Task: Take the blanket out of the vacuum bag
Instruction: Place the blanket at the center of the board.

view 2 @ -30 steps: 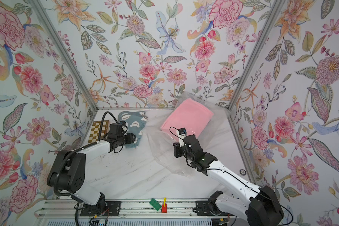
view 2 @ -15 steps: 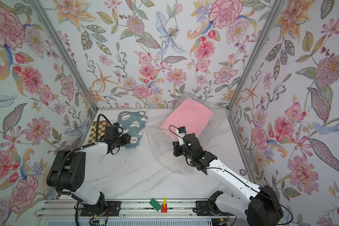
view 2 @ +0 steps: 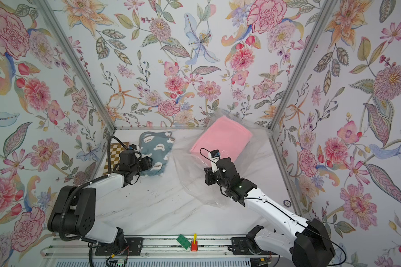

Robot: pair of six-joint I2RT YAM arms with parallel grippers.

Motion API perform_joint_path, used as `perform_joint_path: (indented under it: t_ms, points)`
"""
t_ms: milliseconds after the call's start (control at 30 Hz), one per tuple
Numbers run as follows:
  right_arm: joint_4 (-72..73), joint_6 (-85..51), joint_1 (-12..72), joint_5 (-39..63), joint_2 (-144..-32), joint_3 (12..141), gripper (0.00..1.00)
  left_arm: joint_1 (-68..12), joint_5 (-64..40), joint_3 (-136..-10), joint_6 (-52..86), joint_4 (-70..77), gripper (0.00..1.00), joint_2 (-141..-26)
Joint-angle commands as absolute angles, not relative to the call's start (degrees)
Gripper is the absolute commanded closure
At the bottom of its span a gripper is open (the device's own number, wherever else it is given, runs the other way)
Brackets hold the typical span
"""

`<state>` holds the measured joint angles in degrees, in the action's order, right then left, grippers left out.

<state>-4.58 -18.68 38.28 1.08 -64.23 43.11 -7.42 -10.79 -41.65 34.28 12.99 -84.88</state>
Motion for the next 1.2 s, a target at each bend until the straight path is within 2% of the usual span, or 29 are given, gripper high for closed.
perform_joint_path:
  t_ms: [0,233,400,633,767,967,1167]
  points:
    - [-4.4,-18.26,38.11,1.65,-64.71,44.62,1.0,-6.59,-7.3,-41.7,32.49,10.37,0.39,-84.01]
    - [-4.07,-18.3,38.41,2.31,-65.79,45.36,1.0,-4.33,-8.1,-41.83,33.39,10.47,0.39,-90.75]
    - [-4.04,-18.67,38.58,1.94,-65.4,44.26,1.0,-3.3,-5.06,-41.57,35.72,9.24,0.39,-94.64]
    - [-4.14,-18.55,38.49,1.4,-65.05,43.24,1.0,-3.07,-7.71,-40.37,37.33,12.69,0.38,-97.47]
    - [-3.45,-18.75,38.41,1.1,-64.97,42.5,1.0,-3.05,-8.57,-40.52,36.57,12.17,0.38,-95.31]
    - [-2.64,-18.63,38.41,1.23,-65.08,41.88,1.0,-3.2,-6.16,-42.4,31.17,8.02,0.37,-84.58]
    - [-3.14,-18.12,38.33,1.36,-64.64,42.62,1.0,-3.32,-6.42,-43.97,30.07,5.63,0.36,-81.73]
